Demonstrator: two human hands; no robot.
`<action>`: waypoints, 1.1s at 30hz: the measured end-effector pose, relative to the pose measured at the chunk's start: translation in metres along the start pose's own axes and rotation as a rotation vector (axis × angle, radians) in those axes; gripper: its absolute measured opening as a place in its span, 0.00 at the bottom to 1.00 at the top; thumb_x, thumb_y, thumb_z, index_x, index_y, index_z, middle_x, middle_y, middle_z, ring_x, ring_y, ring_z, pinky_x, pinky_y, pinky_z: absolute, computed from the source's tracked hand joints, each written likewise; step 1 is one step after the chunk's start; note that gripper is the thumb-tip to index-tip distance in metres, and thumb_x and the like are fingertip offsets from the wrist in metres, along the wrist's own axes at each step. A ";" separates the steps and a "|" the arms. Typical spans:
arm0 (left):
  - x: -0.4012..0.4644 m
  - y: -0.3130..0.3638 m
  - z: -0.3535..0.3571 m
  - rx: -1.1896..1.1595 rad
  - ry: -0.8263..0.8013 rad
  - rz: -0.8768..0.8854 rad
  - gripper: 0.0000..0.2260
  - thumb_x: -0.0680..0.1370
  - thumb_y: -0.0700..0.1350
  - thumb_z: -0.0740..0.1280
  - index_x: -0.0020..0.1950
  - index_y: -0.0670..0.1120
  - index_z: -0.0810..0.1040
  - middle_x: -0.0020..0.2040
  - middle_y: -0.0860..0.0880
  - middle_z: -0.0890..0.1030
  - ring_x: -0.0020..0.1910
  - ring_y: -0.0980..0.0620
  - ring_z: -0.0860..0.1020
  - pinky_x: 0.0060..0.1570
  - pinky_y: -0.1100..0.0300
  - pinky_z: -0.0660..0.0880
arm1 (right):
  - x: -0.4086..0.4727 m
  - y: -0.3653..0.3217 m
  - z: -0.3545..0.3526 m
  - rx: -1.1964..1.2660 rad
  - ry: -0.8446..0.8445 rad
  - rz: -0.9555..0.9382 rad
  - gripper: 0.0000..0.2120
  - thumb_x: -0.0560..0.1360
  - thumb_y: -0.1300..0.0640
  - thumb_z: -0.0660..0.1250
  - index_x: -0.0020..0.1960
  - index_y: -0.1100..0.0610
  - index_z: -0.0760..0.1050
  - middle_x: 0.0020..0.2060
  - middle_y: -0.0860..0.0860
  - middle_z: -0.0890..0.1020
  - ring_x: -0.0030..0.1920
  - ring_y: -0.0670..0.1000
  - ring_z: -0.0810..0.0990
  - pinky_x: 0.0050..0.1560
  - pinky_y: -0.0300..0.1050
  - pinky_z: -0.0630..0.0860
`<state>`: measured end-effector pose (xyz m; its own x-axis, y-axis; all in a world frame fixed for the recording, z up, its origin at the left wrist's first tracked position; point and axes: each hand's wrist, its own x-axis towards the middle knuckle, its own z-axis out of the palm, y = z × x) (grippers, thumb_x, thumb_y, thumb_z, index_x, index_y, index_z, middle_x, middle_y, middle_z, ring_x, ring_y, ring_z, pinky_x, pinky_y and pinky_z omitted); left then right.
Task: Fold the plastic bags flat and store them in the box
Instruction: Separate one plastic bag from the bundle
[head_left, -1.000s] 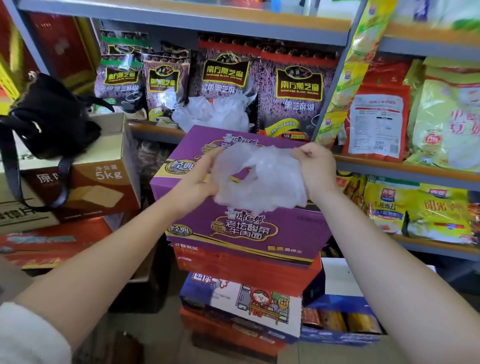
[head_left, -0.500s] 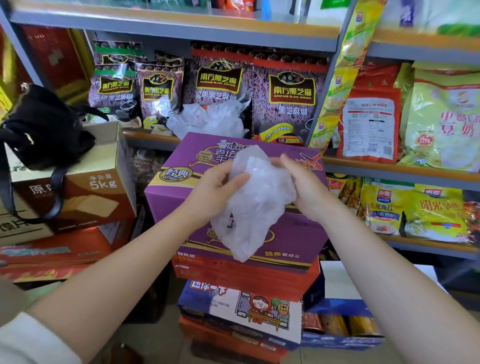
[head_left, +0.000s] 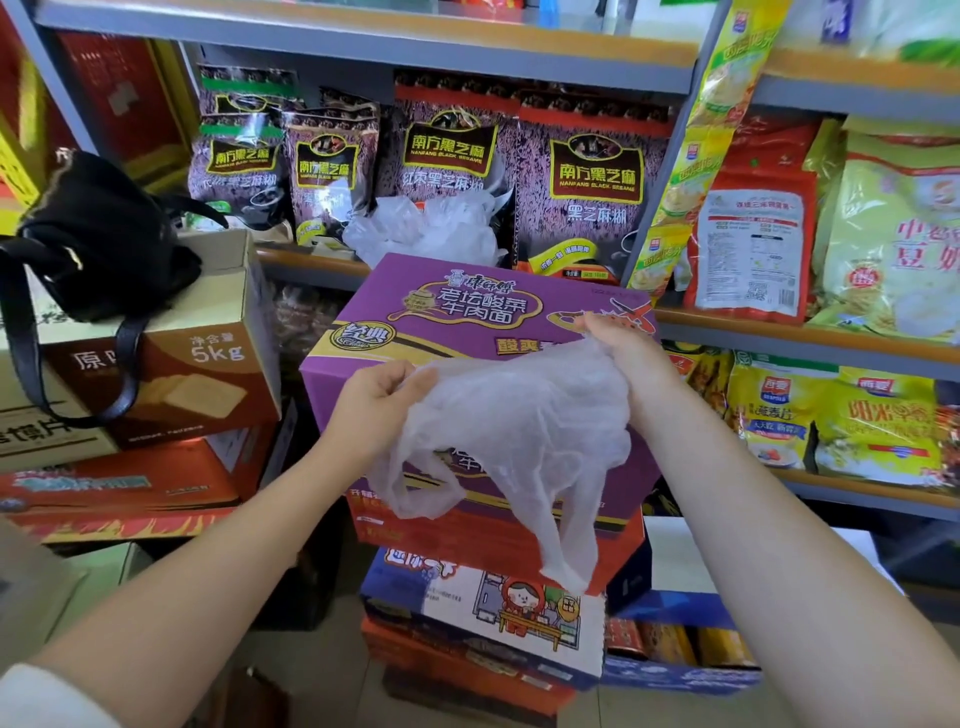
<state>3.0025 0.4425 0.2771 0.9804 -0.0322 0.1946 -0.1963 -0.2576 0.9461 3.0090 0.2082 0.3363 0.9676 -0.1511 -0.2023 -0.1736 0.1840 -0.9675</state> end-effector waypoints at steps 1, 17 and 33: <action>-0.001 -0.002 0.000 -0.001 0.013 -0.015 0.16 0.78 0.43 0.64 0.32 0.38 0.69 0.28 0.48 0.68 0.30 0.53 0.65 0.34 0.57 0.63 | -0.001 0.002 0.000 -0.037 -0.028 0.007 0.08 0.77 0.52 0.63 0.44 0.54 0.79 0.36 0.51 0.79 0.35 0.49 0.80 0.34 0.39 0.75; 0.001 0.021 -0.003 -0.356 0.022 -0.161 0.12 0.81 0.45 0.57 0.41 0.44 0.76 0.36 0.47 0.78 0.33 0.52 0.75 0.34 0.60 0.70 | -0.036 0.018 0.015 -1.264 -0.301 -1.246 0.17 0.71 0.43 0.63 0.48 0.55 0.79 0.46 0.51 0.82 0.47 0.55 0.81 0.48 0.53 0.77; -0.033 0.065 0.009 0.344 -0.184 0.343 0.27 0.67 0.64 0.61 0.57 0.47 0.74 0.51 0.54 0.75 0.51 0.59 0.71 0.52 0.67 0.66 | -0.049 0.005 0.020 -0.672 -0.141 -0.485 0.12 0.71 0.59 0.71 0.36 0.56 0.68 0.29 0.45 0.68 0.28 0.41 0.66 0.28 0.32 0.62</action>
<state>2.9572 0.4182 0.3297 0.8539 -0.3319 0.4008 -0.5197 -0.5043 0.6897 2.9649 0.2362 0.3443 0.9692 0.0672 0.2369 0.2386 -0.4945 -0.8358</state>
